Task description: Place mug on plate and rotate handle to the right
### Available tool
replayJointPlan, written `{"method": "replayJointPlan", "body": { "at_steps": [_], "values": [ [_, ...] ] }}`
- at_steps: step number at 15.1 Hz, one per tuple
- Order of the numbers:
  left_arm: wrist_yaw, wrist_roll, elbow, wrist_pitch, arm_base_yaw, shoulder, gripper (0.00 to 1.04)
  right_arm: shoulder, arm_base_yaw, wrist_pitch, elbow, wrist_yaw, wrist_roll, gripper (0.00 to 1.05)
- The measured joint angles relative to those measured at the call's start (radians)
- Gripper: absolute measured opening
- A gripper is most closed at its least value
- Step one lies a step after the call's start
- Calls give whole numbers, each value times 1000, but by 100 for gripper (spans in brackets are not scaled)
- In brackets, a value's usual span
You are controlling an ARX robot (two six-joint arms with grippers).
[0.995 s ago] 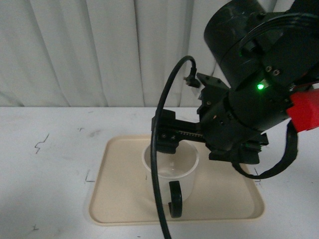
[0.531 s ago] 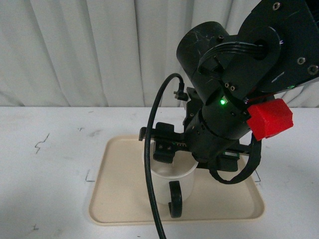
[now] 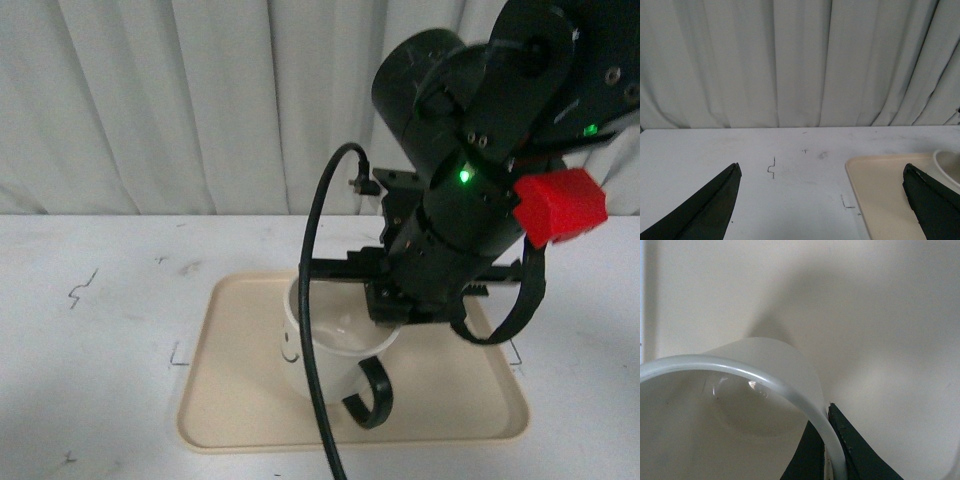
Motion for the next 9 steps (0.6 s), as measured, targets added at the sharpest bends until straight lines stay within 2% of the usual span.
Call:
{"method": "replayJointPlan", "body": {
  "at_steps": [3,5,7,9],
  "values": [
    [0,0,0,0,0,0,98,-14,-23,-27,127,-1,-299,3],
    [0,0,0,0,0,0,98,-24,-21,-42,163,-37,-581,3],
    [0,0,0,0,0,0,98,-5,-14,-132,189,-25,-880,3],
    [0,0,0,0,0,0,98,32,-16,-158,195,-34,-1134,3]
  ]
}}
